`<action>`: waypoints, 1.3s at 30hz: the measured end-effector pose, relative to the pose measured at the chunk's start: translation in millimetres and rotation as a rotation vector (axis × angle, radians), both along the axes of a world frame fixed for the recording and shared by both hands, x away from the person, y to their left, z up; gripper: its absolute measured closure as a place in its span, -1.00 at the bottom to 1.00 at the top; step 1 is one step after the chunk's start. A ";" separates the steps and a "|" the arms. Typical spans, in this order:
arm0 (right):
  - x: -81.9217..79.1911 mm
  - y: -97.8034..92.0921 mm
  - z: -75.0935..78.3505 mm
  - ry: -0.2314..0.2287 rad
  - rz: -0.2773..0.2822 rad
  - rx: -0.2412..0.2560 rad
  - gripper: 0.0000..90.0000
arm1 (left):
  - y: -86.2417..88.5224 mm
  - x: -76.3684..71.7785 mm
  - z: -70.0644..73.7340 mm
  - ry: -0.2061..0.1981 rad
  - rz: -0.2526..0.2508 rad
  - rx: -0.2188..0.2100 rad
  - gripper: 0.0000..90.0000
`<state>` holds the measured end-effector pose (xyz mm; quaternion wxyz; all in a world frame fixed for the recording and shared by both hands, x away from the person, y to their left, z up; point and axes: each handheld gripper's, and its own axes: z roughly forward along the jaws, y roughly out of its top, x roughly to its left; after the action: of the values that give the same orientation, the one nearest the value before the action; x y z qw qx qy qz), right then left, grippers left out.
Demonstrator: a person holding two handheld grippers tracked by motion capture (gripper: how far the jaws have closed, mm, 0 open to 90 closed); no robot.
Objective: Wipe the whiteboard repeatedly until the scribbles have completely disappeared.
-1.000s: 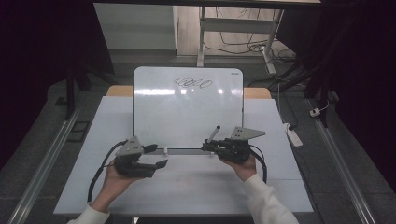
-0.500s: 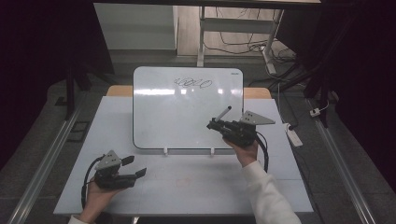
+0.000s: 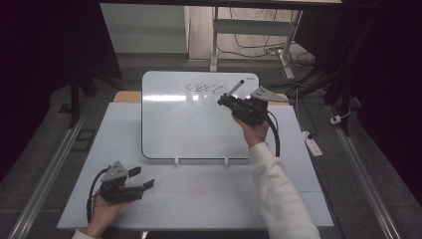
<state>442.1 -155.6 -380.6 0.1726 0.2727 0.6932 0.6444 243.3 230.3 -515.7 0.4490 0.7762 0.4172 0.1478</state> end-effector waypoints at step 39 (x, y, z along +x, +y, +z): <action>81.7 92.4 -6.3 0.050 -0.066 -0.017 0.72 | -0.1 8.6 -4.0 0.000 0.003 0.005 -0.36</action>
<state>523.8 -63.3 -386.9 0.1785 0.3098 0.6934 0.6256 251.8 230.1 -519.7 0.4468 0.7768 0.4178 0.1495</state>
